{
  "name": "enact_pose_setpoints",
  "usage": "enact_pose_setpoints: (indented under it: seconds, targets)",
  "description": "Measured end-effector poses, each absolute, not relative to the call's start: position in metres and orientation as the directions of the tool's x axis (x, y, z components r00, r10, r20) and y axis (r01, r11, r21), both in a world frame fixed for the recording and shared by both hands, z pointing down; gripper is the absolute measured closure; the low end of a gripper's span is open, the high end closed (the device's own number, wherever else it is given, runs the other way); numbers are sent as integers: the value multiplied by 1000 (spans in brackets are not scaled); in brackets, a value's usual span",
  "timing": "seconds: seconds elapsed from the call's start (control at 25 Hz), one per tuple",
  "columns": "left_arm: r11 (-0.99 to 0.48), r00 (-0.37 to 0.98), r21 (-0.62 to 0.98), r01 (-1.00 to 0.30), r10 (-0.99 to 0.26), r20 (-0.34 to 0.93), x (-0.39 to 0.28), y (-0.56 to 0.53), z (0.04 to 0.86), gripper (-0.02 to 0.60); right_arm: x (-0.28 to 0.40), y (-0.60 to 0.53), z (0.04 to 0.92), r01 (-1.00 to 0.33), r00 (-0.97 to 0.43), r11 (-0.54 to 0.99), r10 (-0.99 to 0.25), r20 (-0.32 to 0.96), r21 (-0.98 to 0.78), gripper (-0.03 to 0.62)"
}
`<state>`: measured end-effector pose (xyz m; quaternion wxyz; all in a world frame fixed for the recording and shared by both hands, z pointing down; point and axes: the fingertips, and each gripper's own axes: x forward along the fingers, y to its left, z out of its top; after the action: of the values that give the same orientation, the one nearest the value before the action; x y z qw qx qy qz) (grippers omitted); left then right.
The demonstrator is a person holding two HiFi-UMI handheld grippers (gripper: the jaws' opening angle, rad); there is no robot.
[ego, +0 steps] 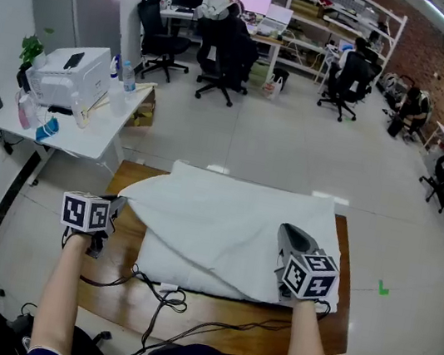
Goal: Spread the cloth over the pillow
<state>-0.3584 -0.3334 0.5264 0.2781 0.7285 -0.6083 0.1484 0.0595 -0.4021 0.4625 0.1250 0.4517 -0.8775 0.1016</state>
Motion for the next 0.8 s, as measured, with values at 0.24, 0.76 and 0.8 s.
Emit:
enact_pose_setpoints:
  seconds: [0.24,0.76,0.8]
  targets:
    - [-46,222,278,-960,-730,647,-377,-319,586,565,51,-393,467,-815,-561,577,-760,327,-55,553]
    - [-23,242,329,-944,-727,642,-380,-326,603,565,-75,-290,510,-497,-751,866,-462,472,55,399]
    - [-27,245,331,-943,-730,638,-380,-326,602,565,-83,-283,516,-470,-755,881,-437,488,62,399]
